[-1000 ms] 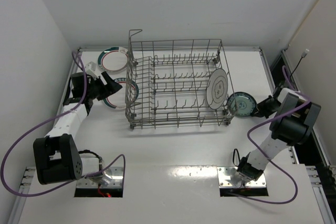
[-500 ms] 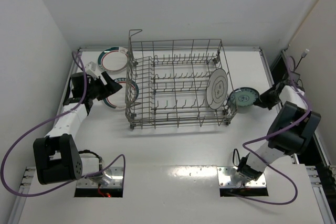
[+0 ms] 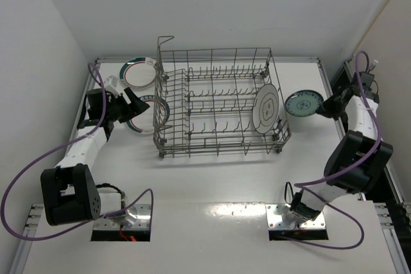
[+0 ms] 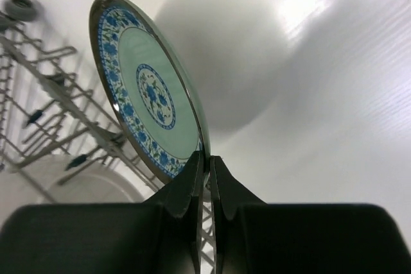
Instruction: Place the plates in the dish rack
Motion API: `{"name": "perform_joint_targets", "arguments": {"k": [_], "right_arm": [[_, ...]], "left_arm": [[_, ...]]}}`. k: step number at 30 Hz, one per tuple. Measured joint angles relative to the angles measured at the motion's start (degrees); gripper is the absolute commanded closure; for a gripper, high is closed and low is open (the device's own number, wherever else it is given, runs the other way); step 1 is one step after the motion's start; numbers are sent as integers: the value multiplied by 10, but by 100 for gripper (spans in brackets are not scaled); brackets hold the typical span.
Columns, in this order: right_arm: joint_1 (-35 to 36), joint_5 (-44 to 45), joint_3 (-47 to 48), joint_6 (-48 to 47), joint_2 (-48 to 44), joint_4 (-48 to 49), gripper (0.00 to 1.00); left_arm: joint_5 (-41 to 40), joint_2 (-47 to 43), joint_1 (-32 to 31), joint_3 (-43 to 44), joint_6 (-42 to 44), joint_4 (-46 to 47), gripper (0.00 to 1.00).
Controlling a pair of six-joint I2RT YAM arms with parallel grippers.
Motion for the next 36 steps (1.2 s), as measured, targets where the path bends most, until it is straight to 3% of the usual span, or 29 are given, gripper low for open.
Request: {"name": "perform_joint_targets", "arguments": {"k": [11,24,36], "right_arm": [[65,75,157,-17,-46,-41,100],[324,245,193,-90,-137,-39,100],[487,416,185,-143,-78,-94,100]], "left_arm": [[0,3,0,0,0,0,32],[0,5,0,0,0,0,32],[0,9,0,0,0,1,32]]}}
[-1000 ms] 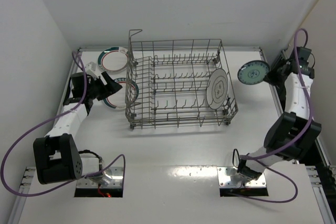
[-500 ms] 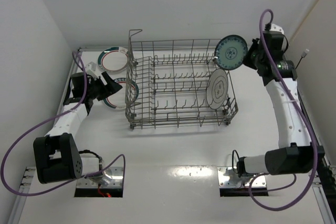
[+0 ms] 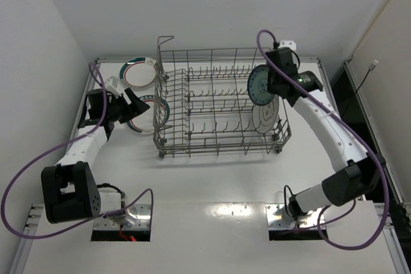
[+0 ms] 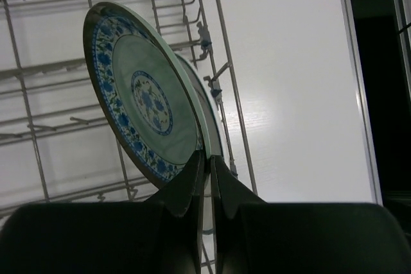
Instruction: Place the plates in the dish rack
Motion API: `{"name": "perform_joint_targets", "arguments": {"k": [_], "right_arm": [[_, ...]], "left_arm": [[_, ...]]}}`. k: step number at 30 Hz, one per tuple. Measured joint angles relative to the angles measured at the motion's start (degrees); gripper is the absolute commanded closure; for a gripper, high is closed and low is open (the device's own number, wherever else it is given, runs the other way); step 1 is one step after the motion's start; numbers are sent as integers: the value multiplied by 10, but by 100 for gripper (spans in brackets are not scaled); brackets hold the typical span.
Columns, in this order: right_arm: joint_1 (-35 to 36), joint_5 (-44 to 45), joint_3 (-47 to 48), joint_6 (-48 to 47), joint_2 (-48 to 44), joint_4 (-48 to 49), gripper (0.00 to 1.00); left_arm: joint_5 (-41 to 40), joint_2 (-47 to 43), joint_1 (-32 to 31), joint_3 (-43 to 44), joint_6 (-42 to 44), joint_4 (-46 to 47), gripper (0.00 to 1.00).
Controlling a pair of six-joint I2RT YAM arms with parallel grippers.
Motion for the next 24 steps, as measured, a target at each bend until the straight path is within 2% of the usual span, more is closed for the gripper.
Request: {"name": "perform_joint_targets", "arguments": {"k": [13,24], "right_arm": [[87,126,15,-12,87,-54,100],[112,158,11,6,123,-76,100]], "left_arm": [[0,3,0,0,0,0,32],[0,3,0,0,0,0,32]]}}
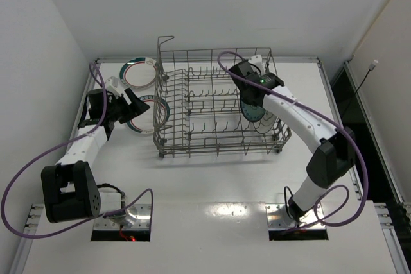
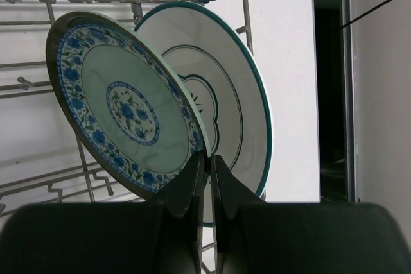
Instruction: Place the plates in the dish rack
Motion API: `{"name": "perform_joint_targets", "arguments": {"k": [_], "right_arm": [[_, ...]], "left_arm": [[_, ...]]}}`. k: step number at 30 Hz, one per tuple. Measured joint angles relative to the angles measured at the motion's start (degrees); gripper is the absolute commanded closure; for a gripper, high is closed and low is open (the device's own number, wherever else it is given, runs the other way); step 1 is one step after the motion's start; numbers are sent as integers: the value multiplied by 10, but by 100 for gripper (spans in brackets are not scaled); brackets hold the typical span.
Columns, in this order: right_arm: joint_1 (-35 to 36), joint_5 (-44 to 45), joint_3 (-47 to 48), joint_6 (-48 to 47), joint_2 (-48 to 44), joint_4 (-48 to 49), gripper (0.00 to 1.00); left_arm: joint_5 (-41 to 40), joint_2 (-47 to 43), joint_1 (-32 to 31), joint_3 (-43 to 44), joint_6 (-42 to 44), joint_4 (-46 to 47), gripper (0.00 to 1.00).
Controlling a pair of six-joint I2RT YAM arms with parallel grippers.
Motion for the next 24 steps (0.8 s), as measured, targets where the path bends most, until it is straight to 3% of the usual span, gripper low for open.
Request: {"name": "perform_joint_targets", "arguments": {"k": [12,24], "right_arm": [[7,45,84,-3,-14,-30,100],[7,42,26,-5,-14,-33,100]], "left_arm": [[0,4,0,0,0,0,32],[0,4,0,0,0,0,32]]}}
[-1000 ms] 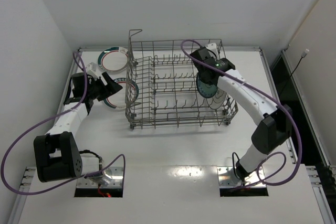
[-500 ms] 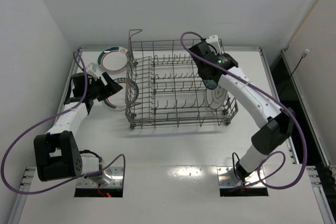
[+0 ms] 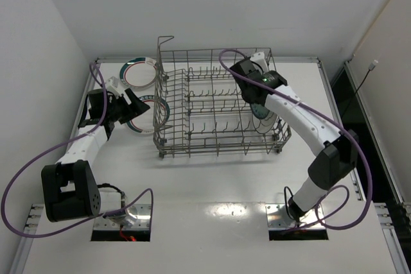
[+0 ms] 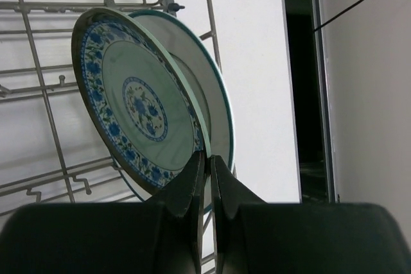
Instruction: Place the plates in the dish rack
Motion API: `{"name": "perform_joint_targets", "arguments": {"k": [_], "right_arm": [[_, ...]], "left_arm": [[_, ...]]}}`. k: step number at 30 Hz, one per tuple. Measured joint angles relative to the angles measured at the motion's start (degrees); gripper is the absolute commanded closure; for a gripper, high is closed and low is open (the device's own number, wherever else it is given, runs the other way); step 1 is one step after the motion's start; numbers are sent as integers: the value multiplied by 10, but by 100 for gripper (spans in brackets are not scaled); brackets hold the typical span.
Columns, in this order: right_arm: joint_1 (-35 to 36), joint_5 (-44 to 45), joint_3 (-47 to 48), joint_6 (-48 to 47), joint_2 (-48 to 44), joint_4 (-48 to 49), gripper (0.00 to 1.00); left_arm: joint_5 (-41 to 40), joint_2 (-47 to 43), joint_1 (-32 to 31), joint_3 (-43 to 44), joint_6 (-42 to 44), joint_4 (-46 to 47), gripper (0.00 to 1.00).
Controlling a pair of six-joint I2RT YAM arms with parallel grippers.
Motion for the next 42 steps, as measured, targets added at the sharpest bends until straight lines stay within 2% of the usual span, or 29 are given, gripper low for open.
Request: {"name": "perform_joint_targets", "arguments": {"k": [8,16,18,22,23,29,34,37,42], "right_arm": [[19,-14,-29,14,51,6,100],[25,-57,-34,18,60,7,100],[23,-62,-30,18,65,6,97],[18,-74,-13,15,76,-2,83],[16,-77,-6,13,78,-6,79],[6,-79,52,-7,77,-28,74],[-3,-82,85,-29,51,-32,70],[-5,-94,86,-38,22,-24,70],[-5,-119,66,-51,-34,5,70]], "left_arm": [[0,0,0,0,0,0,32],[0,0,0,0,0,0,32],[-2,0,0,0,0,0,32],[-7,0,0,0,0,-3,32],[-13,0,0,0,0,-5,31],[-49,0,0,0,-3,-19,23],[-90,0,3,0,-12,-41,10],[-94,9,19,0,-27,-45,10],[-65,75,88,-2,-60,-31,10]]}}
